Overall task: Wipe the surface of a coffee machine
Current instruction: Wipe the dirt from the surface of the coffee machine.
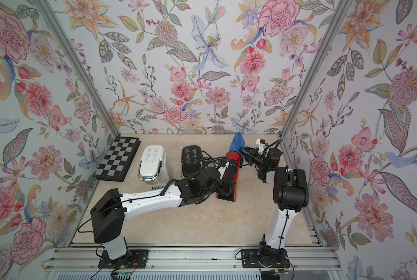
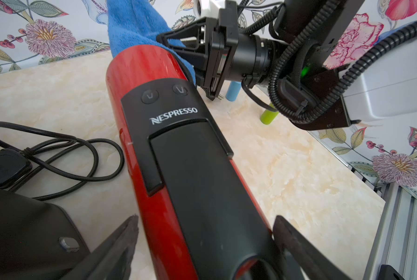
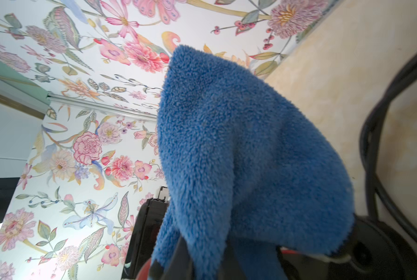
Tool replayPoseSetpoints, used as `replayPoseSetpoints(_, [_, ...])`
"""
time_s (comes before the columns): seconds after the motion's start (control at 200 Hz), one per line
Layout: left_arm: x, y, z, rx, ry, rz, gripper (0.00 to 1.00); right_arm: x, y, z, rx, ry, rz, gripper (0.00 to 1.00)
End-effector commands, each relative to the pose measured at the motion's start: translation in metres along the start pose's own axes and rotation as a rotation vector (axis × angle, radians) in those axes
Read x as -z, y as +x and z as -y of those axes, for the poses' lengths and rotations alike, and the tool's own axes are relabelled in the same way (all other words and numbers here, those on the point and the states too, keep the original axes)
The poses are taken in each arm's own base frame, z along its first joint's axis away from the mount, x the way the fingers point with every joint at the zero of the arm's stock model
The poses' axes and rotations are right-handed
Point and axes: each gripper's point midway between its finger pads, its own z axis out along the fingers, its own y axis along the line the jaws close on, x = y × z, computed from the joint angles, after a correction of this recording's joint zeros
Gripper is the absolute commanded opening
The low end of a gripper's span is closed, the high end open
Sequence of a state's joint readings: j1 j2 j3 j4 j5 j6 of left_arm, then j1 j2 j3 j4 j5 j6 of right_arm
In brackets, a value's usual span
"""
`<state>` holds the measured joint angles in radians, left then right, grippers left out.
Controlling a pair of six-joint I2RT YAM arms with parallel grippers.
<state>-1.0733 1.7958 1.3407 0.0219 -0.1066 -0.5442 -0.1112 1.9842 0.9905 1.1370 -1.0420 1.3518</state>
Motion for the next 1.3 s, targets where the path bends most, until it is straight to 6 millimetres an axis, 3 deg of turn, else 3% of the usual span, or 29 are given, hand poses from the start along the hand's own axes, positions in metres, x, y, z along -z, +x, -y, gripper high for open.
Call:
replayPoseSetpoints(0.0, [-0.003,-0.018,-0.02,0.002,-0.057,0.037,0.87,-0.007,0.004,-0.045,0.013,-0.166,-0.06,0.0])
replayPoseSetpoints(0.09, [-0.004,-0.018,-0.02,0.003,-0.055,0.039,0.87,-0.012,0.009,-0.04,0.008,-0.157,-0.077,0.0])
replayPoseSetpoints(0.49, [-0.004,-0.016,-0.019,0.012,-0.041,0.043,0.87,0.009,0.048,0.06,-0.08,0.079,-0.06,0.0])
replayPoseSetpoints(0.685, [-0.006,-0.01,-0.021,0.015,-0.044,0.033,0.87,0.01,0.069,0.109,-0.121,0.202,-0.085,0.0])
replayPoseSetpoints(0.851, [-0.006,-0.01,-0.022,0.021,-0.042,0.035,0.87,0.013,0.082,0.134,-0.127,0.311,-0.106,0.0])
replayPoseSetpoints(0.956, [-0.006,-0.011,-0.02,0.02,-0.037,0.038,0.87,0.011,0.077,0.118,-0.104,0.283,-0.108,0.0])
replayPoseSetpoints(1.151, [-0.004,-0.014,-0.02,0.008,-0.035,0.04,0.87,-0.006,0.048,0.025,-0.006,0.034,-0.126,0.0])
replayPoseSetpoints(1.296, [-0.002,-0.015,-0.02,-0.002,-0.032,0.045,0.87,-0.008,0.03,-0.003,-0.051,-0.105,-0.123,0.0])
